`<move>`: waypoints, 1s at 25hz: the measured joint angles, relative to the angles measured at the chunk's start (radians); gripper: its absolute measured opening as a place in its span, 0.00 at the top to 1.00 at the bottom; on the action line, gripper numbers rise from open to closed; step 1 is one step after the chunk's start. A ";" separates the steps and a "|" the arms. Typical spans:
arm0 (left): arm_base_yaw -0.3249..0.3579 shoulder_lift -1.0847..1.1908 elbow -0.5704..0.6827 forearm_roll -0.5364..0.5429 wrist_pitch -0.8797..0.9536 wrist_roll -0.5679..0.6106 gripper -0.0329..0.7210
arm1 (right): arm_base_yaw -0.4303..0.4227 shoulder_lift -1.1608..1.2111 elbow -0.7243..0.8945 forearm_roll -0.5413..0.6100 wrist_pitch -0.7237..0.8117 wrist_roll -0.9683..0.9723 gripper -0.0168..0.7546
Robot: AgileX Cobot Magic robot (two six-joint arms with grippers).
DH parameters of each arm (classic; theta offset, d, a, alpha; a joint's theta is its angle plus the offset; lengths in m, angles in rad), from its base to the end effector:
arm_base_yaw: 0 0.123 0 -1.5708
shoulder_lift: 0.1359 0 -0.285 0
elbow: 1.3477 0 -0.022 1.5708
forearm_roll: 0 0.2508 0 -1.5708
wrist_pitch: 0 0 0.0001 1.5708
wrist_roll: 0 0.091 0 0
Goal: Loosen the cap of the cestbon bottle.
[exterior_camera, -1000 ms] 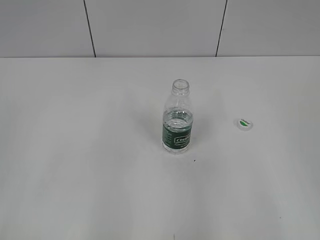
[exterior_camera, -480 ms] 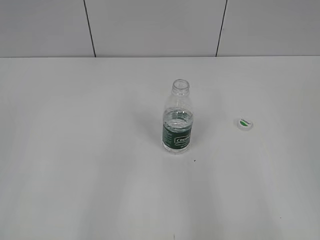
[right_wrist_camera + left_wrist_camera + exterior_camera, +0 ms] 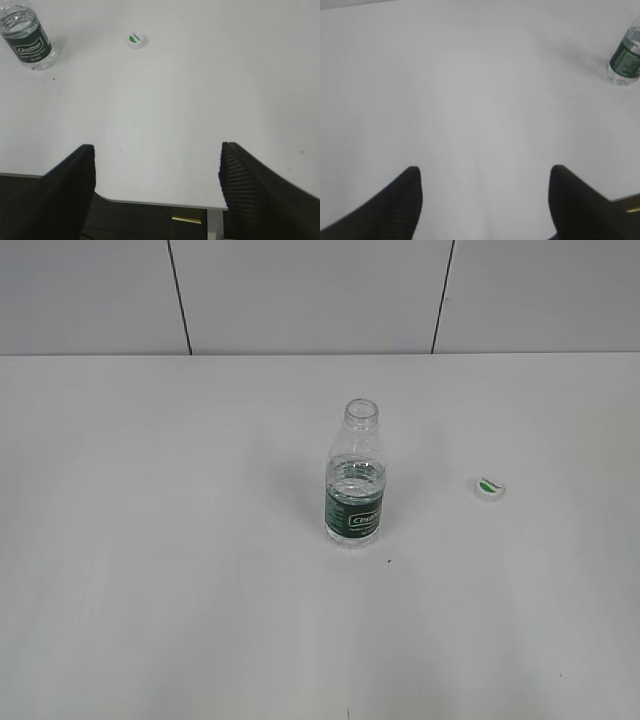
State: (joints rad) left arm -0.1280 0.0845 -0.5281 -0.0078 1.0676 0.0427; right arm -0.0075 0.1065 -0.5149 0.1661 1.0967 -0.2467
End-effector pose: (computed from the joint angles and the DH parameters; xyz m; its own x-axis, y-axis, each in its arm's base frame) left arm 0.0051 -0.0013 0.2846 -0.5016 0.1038 -0.8588 0.1531 0.9878 0.0300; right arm 0.0081 0.0133 0.2795 -0.5334 -0.1637 -0.8299 -0.2078 0.9764 -0.0590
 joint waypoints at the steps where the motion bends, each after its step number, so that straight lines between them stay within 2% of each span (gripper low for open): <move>1: 0.000 -0.020 0.000 0.000 0.001 0.000 0.32 | 0.000 -0.015 0.000 0.000 0.000 0.000 0.22; 7: 0.000 -0.091 0.002 0.000 0.003 0.000 0.32 | 0.000 -0.112 0.001 0.000 0.001 0.000 0.22; 22: 0.000 -0.091 0.007 -0.003 0.003 0.000 0.32 | 0.000 -0.112 0.001 -0.001 0.003 0.001 0.22; 25: 0.020 -0.091 0.007 -0.004 0.003 0.000 0.32 | 0.000 -0.112 0.001 -0.001 0.003 0.001 0.22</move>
State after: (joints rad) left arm -0.1082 -0.0068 -0.5212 -0.0117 1.0709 0.0427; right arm -0.0075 -0.0059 -0.5137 0.1648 1.0995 -0.2458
